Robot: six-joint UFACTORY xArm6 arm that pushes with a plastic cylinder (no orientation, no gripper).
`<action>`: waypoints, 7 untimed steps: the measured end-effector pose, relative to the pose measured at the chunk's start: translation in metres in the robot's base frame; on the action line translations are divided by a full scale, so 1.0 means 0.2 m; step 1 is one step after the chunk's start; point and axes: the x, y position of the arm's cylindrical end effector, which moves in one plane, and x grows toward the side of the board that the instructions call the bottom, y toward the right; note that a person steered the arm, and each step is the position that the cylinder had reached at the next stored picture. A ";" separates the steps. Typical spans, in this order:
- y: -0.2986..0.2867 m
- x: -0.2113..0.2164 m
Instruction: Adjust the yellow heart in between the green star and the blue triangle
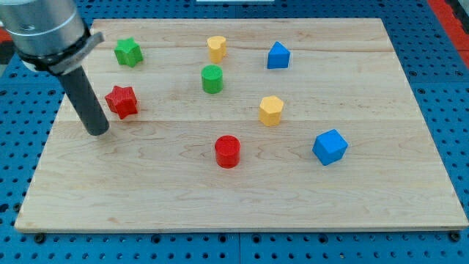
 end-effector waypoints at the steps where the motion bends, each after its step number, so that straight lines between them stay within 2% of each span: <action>1: 0.06 -0.10; 2: 0.19 -0.11; 3: 0.23 0.03; 4: 0.68 0.06; 5: 1.14 -0.10; 6: 1.12 -0.18; 7: 1.39 -0.25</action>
